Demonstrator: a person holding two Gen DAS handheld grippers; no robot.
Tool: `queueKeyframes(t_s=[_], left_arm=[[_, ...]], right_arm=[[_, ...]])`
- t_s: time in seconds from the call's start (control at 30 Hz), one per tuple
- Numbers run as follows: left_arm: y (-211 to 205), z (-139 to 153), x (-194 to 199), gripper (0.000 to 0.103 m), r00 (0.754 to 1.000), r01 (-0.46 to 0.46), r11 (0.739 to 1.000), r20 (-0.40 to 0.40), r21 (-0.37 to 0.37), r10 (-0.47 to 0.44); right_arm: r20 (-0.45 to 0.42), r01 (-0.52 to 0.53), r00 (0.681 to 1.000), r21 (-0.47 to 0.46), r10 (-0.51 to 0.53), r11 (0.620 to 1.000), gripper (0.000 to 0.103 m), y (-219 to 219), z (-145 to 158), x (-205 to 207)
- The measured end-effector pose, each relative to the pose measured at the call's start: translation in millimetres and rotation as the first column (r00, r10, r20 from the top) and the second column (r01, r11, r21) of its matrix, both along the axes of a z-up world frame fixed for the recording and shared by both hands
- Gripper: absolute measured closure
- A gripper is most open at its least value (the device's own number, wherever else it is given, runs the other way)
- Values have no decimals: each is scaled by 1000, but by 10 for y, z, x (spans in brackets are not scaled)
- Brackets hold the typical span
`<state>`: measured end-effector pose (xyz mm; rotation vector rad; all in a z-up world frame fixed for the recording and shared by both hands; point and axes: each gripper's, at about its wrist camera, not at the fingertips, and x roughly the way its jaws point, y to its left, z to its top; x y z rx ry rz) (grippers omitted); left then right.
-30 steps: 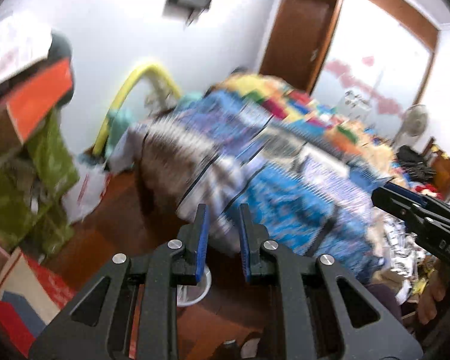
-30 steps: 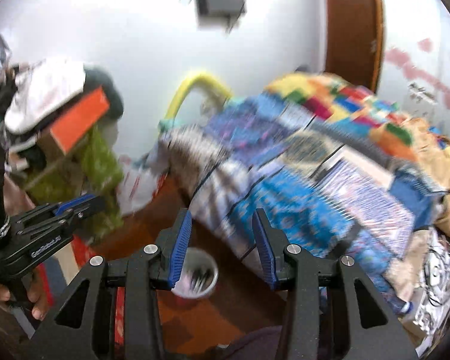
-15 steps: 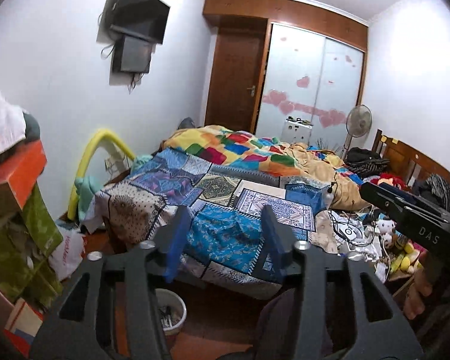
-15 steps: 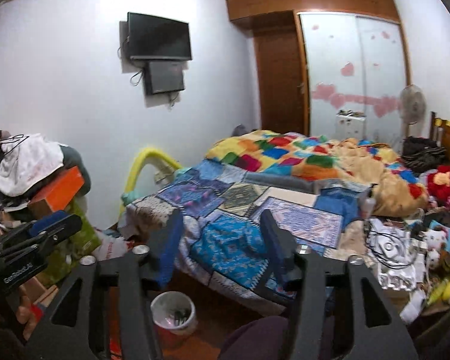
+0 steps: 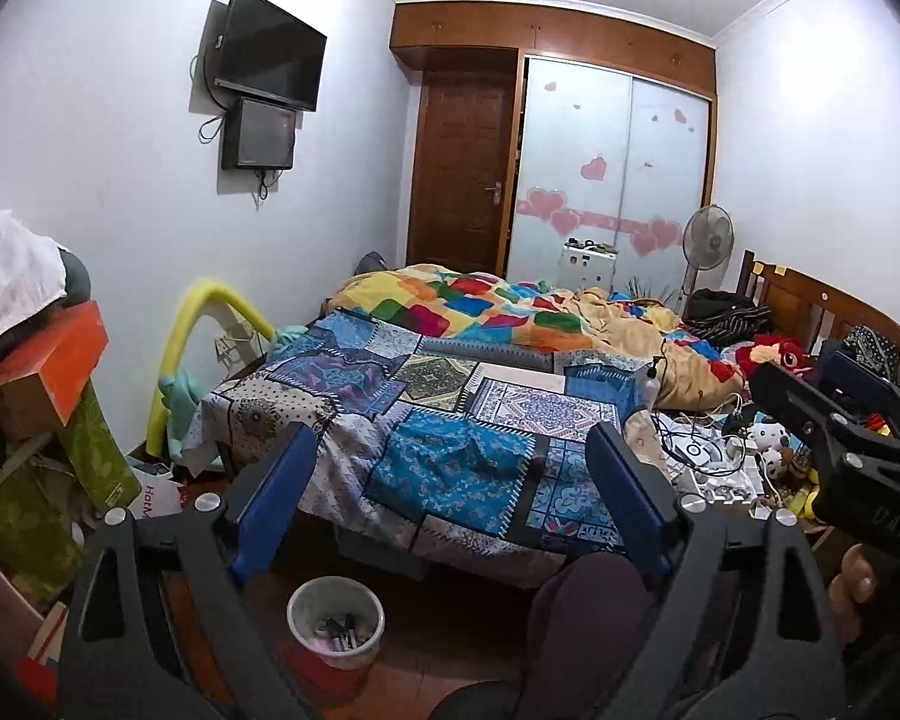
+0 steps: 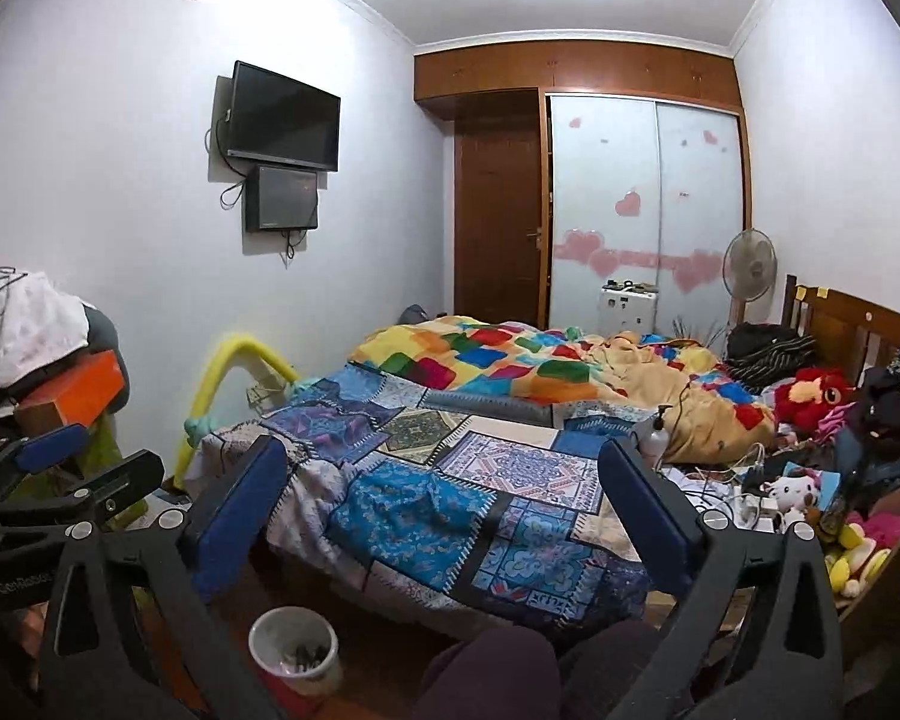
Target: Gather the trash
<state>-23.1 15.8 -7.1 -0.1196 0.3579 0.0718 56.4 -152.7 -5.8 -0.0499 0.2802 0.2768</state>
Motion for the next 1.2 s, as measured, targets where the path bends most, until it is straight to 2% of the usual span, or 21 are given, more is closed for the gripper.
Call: queueKeyframes(t_s=[0.33, 1.2], left_arm=[[50, -45, -35, 12, 1000, -8, 1000, -3, -22, 8], [7, -89, -24, 12, 1000, 0, 1000, -10, -18, 0]], right_arm=[[-23, -13, 1000, 3, 13, 1000, 0, -37, -14, -62], [-85, -13, 996, 32, 16, 999, 0, -99, -28, 2]])
